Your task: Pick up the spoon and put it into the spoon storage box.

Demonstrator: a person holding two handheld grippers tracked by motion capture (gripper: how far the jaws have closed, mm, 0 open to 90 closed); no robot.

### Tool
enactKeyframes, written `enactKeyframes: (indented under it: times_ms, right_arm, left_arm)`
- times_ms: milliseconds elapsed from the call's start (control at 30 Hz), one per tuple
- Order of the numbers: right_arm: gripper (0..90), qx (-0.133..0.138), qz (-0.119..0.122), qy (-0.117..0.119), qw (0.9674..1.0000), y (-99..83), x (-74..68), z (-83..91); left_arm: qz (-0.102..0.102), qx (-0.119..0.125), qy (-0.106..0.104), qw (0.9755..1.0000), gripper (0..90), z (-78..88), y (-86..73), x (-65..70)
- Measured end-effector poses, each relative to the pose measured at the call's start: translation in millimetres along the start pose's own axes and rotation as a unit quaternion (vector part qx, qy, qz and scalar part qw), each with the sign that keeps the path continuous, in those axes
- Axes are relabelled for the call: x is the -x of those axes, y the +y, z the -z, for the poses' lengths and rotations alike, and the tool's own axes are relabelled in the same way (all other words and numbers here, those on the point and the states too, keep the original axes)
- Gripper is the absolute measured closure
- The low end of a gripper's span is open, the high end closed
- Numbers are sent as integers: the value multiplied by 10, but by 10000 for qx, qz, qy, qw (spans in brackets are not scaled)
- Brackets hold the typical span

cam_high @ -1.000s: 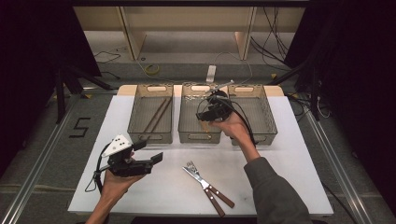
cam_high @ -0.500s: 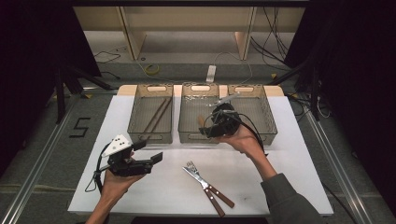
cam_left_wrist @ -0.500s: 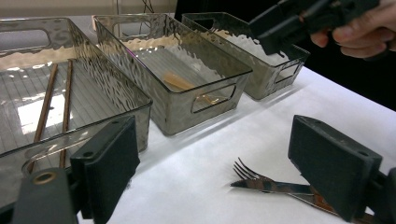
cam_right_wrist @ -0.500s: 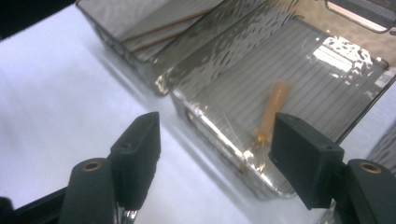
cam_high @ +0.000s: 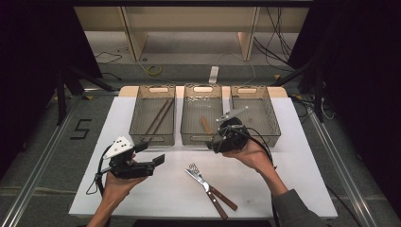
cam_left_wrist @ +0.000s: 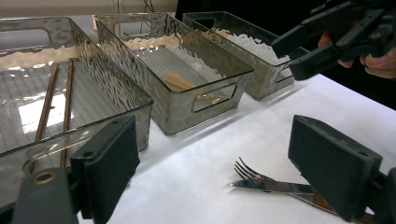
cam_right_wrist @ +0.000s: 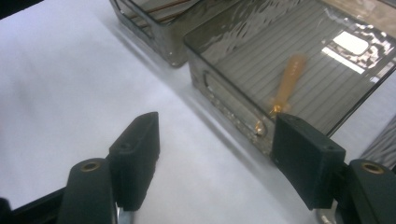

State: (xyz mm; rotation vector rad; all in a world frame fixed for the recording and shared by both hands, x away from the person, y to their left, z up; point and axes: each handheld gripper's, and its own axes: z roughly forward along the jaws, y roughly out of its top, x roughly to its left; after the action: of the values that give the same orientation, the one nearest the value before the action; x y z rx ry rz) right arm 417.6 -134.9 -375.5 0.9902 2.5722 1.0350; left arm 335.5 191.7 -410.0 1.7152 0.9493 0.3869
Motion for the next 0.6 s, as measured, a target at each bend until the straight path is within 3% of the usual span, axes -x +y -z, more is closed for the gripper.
enactKeyframes:
  times_ms: [600]
  right_arm:
    - [300,-133,157,87,9998,-222,-117,117]
  left_arm:
    - [-37,-17,-2,10000,154,5,1,-1]
